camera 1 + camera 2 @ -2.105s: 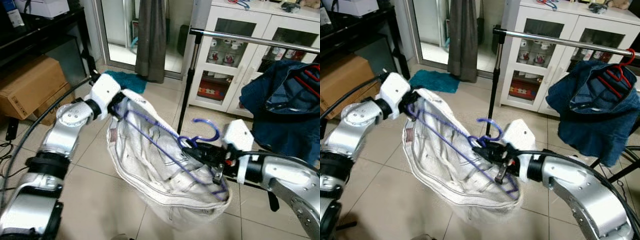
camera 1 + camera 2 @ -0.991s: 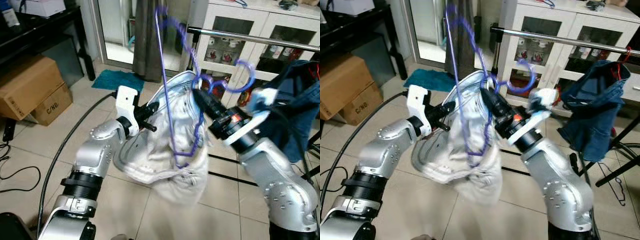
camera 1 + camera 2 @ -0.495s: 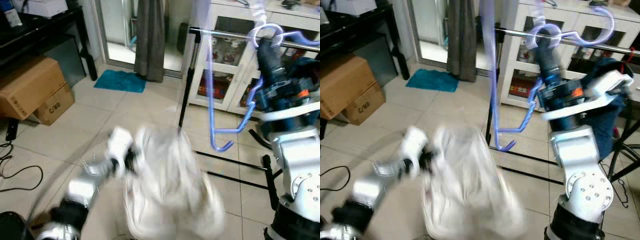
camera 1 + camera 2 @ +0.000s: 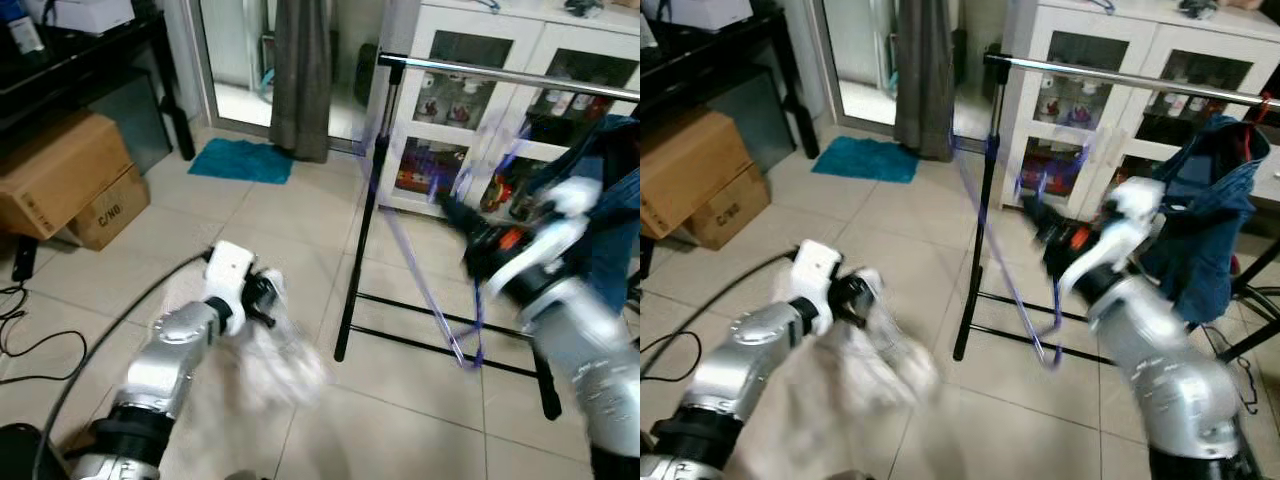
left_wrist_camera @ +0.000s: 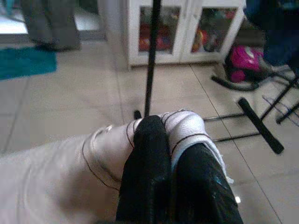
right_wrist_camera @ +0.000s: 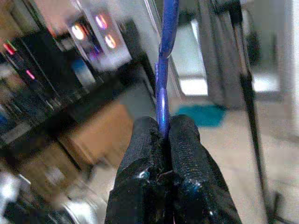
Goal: Hang hanger
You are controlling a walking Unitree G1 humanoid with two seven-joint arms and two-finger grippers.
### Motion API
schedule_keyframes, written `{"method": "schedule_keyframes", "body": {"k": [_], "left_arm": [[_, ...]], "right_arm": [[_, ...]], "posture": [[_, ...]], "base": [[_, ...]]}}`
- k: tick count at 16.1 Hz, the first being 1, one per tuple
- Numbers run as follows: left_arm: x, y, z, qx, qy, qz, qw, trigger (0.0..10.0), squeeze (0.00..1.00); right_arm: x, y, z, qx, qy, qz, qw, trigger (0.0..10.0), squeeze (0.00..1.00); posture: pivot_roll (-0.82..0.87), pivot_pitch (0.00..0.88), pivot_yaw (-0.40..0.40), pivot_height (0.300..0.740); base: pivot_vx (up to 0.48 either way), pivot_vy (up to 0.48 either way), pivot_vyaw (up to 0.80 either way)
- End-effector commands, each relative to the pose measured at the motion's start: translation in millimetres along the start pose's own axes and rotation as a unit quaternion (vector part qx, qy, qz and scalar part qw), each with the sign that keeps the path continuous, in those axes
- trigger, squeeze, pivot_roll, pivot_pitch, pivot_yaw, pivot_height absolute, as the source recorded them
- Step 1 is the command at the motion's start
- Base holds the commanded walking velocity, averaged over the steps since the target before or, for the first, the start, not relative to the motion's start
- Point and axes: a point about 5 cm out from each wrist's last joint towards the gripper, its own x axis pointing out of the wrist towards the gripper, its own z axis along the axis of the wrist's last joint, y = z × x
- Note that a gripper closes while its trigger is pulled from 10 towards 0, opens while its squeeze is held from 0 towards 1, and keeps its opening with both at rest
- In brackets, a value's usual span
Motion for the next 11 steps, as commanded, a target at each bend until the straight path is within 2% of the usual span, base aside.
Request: {"method": "schedule_keyframes", "body": {"k": [1, 2, 3, 4, 5, 6, 7, 8, 10, 11], "left_arm": [[-0.8, -5.5, 17.4, -0.001, -0.043, -0.003, 0.999, 0.0, 0.00], [-5.9, -8.9, 27.5, -0.016, -0.078, 0.012, 0.997, 0.0, 0.00], [-10.9, -11.2, 35.5, -0.016, -0.110, 0.037, 0.993, 8.8, 0.00], [-14.5, -11.3, 36.7, -0.017, -0.109, 0.072, 0.991, 10.0, 0.00], [-15.5, -11.0, 36.6, -0.016, -0.106, 0.086, 0.991, 10.0, 0.00], [-23.2, -10.3, 37.3, -0.001, -0.126, 0.143, 0.982, 10.0, 0.00], [-26.1, -10.1, 35.4, -0.013, -0.131, 0.161, 0.978, 10.0, 0.00], [-30.4, -11.9, 32.7, -0.049, -0.149, 0.165, 0.974, 10.0, 0.00], [-34.1, -9.4, 34.4, -0.040, -0.156, 0.188, 0.969, 10.0, 0.00], [-34.3, -5.1, 35.4, -0.026, -0.147, 0.197, 0.969, 10.0, 0.00]], "right_arm": [[-3.4, -7.6, -7.9, -0.032, 0.020, -0.035, 0.999, 0.0, 0.00], [-9.6, -16.2, -25.9, -0.051, 0.048, -0.091, 0.993, 0.0, 0.00], [-14.5, -22.7, -36.3, -0.078, 0.061, -0.142, 0.985, 10.0, 0.00], [-20.7, -26.3, -46.1, -0.086, 0.072, -0.174, 0.978, 10.0, 0.00], [-22.6, -26.3, -49.2, -0.087, 0.078, -0.176, 0.977, 10.0, 0.00], [-35.9, -33.9, -61.0, -0.113, 0.102, -0.238, 0.959, 10.0, 0.00], [-41.5, -39.9, -61.9, -0.124, 0.095, -0.266, 0.951, 10.0, 0.00], [-48.0, -45.9, -57.2, -0.151, 0.068, -0.294, 0.941, 10.0, 0.00], [-44.5, -38.3, -47.2, -0.114, 0.024, -0.271, 0.956, 10.0, 0.00], [-43.0, -34.8, -44.1, -0.100, 0.012, -0.267, 0.958, 10.0, 0.00]], "posture": [[-0.08, 0.000, -0.009, 0.740], [-0.07, 0.000, -0.008, 0.740], [-0.08, 0.000, -0.007, 0.740], [-0.07, 0.000, -0.006, 0.740], [-0.07, 0.000, -0.006, 0.740], [-0.07, 0.000, -0.007, 0.740], [-0.07, 0.000, -0.005, 0.740], [-0.08, 0.000, 0.000, 0.740], [-0.09, 0.000, 0.010, 0.740], [-0.09, 0.000, 0.010, 0.740]], "base": [[0.000, 0.000, 0.00], [0.000, 0.000, 0.00], [0.000, 0.000, 0.00], [0.000, 0.000, 0.00], [0.000, 0.000, 0.00], [0.000, 0.000, 0.00], [0.000, 0.000, -0.75], [0.000, 0.000, -0.77], [0.000, 0.000, -0.78], [0.000, 0.000, -0.79]]}}
